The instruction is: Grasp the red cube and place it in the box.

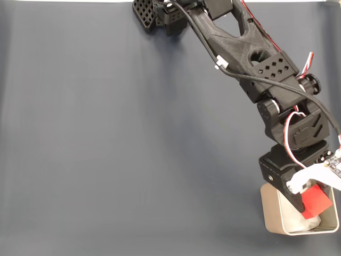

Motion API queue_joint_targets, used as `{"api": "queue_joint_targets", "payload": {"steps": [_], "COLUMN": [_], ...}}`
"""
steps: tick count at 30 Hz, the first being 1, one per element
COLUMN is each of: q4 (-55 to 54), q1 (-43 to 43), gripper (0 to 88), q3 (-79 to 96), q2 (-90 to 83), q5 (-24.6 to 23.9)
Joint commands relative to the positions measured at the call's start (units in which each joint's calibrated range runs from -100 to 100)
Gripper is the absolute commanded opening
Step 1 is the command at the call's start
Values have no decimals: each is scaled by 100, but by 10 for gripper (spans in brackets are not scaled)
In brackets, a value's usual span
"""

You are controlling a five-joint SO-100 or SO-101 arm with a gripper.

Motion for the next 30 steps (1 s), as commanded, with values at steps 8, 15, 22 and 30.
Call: {"api": "queue_joint_targets", "payload": {"steps": [8, 15, 22, 30], "q4": [-658, -773, -757, -748], "q1": [138, 146, 153, 153], "gripper": [358, 396, 405, 405], "q3": [-133, -115, -60, 150], "q2": [-149, -158, -175, -297], "q5": [-132, -117, -78, -59]}}
